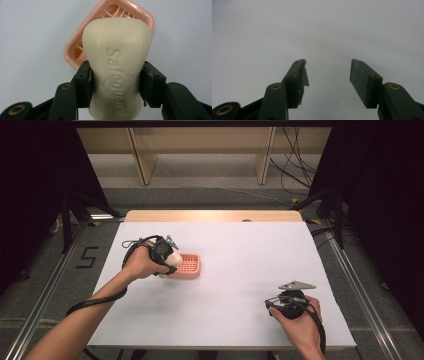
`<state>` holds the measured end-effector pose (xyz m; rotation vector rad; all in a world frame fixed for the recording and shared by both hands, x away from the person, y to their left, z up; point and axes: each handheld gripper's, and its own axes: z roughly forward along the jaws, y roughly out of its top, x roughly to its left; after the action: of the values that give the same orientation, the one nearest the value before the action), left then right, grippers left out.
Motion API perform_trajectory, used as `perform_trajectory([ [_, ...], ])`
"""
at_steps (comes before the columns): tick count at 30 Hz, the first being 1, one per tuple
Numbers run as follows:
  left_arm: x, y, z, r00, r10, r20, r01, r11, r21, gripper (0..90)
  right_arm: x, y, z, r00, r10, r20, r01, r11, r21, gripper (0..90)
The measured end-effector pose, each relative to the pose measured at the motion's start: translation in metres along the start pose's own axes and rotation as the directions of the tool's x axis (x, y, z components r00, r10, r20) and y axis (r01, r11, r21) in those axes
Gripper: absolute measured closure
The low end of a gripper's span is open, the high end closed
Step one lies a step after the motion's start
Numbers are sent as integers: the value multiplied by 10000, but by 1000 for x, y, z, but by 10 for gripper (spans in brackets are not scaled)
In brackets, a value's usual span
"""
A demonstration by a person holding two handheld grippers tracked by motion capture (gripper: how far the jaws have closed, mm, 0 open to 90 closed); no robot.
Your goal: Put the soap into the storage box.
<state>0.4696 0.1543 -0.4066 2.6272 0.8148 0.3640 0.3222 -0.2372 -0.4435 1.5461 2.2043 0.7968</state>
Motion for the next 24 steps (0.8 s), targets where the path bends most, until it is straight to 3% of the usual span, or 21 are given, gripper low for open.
perform_trajectory([
  [6, 0, 8, 3, 9992, 398, -16, -398, 9991, 169, 495, 0, 0, 1, 9999, 65, 109, -64, 10000, -21, 469],
  [8, 0, 9, 4, 9992, 392, 12, -392, 9990, 234, 495, -3, 0, 2, 9997, -211, 100, 213, 9997, -148, 467],
  [10, 1, 11, 5, 9983, 587, 3, -587, 9979, 264, 495, -2, 0, 3, 9998, -141, 118, 143, 9998, -162, 467],
  [13, 2, 12, 6, 9988, 480, 79, -482, 9984, 299, 495, -2, 0, 2, 9998, -199, 78, 200, 9997, -151, 466],
  [19, 4, 15, 8, 9976, 681, 98, -684, 9970, 349, 495, -2, -1, 1, 10000, -17, 48, 17, 10000, 11, 465],
  [24, 6, 17, 9, 9949, 1007, 78, -1010, 9941, 389, 495, -2, -1, 1, 10000, 28, 20, -28, 10000, 83, 464],
])
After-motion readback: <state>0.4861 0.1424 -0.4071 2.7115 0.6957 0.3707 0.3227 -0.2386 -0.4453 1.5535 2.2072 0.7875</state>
